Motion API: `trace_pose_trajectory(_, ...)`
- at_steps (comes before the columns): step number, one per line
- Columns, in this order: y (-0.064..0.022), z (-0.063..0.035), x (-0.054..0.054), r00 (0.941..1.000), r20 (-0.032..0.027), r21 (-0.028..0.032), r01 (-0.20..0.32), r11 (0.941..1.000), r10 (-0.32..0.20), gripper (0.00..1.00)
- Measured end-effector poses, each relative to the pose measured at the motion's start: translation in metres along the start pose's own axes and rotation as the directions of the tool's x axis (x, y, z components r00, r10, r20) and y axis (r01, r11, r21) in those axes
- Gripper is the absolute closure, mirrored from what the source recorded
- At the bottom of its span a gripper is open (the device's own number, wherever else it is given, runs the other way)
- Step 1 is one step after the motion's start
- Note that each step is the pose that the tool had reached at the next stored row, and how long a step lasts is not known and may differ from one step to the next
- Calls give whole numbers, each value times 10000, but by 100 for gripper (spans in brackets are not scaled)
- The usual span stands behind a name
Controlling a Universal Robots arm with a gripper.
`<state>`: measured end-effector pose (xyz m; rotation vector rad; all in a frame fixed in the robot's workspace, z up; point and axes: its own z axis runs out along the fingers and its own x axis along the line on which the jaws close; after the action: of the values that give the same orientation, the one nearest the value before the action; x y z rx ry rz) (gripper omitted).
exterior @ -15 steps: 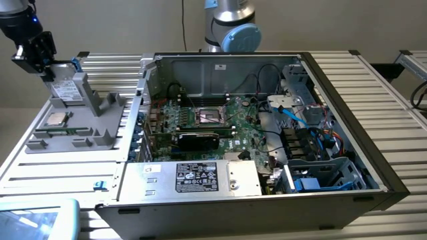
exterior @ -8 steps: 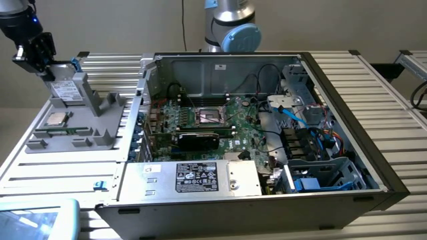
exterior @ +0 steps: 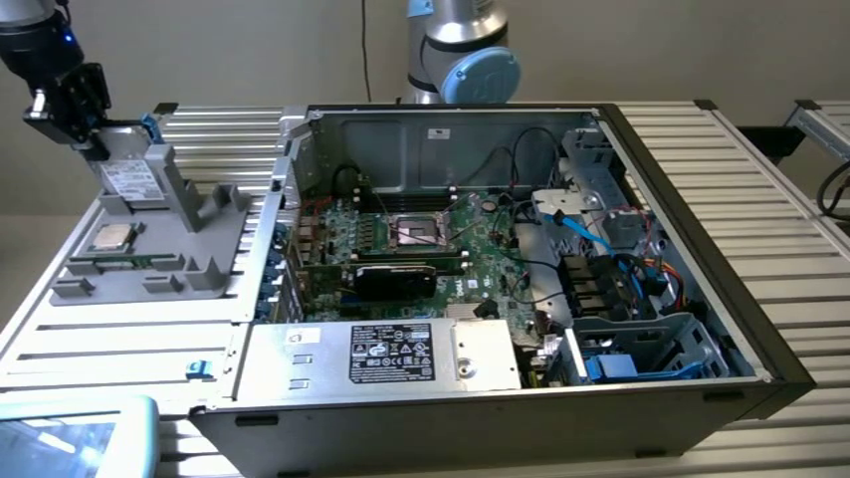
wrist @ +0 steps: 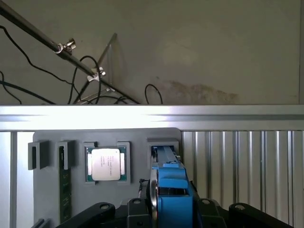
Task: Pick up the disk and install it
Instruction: 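Pick up the disk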
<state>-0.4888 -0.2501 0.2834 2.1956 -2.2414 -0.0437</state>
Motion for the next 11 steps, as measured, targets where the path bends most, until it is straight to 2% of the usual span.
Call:
trace_pose_trajectory(3,0,-5,0,10000,1,55,1,10000,-1,63)
trace_pose_trajectory(11,1,-37,-1,10000,0,58,0,10000,0,63)
